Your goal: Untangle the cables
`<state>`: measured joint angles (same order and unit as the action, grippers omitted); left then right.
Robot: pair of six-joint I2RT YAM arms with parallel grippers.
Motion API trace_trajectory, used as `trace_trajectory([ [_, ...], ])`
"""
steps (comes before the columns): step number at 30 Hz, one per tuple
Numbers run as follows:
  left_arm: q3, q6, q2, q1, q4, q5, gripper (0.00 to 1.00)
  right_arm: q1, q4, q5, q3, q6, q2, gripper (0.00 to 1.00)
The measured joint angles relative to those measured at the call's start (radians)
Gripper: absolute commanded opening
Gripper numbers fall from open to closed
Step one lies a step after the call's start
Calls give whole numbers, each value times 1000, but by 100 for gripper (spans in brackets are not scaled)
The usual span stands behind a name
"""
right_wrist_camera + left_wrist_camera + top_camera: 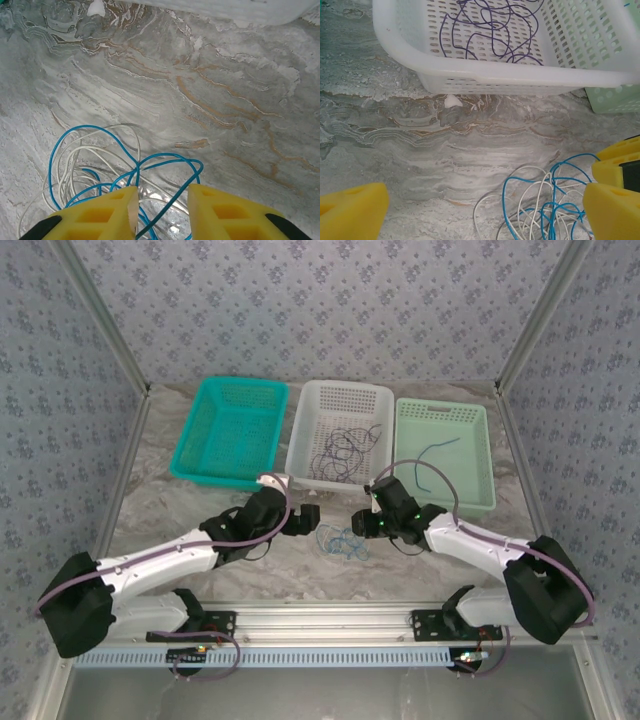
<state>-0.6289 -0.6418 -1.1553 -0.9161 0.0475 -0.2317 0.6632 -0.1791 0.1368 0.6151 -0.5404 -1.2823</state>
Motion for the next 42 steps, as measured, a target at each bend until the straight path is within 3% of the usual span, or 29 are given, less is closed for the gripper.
trace_trajectory([
  [8,0,0,2,0,0,0,99,0,-85,2,32,-25,0,44],
  [22,13,0,12,0,0,-2,99,0,-187,11,95,-32,-41,40],
  [27,15,0,15,0,0,-3,99,0,-191,22,98,-36,-82,32],
  [34,15,0,19,0,0,-4,99,7,-186,5,98,-42,-99,0],
  [42,16,10,18,0,-27,22,99,129,-185,-166,105,-26,89,0],
])
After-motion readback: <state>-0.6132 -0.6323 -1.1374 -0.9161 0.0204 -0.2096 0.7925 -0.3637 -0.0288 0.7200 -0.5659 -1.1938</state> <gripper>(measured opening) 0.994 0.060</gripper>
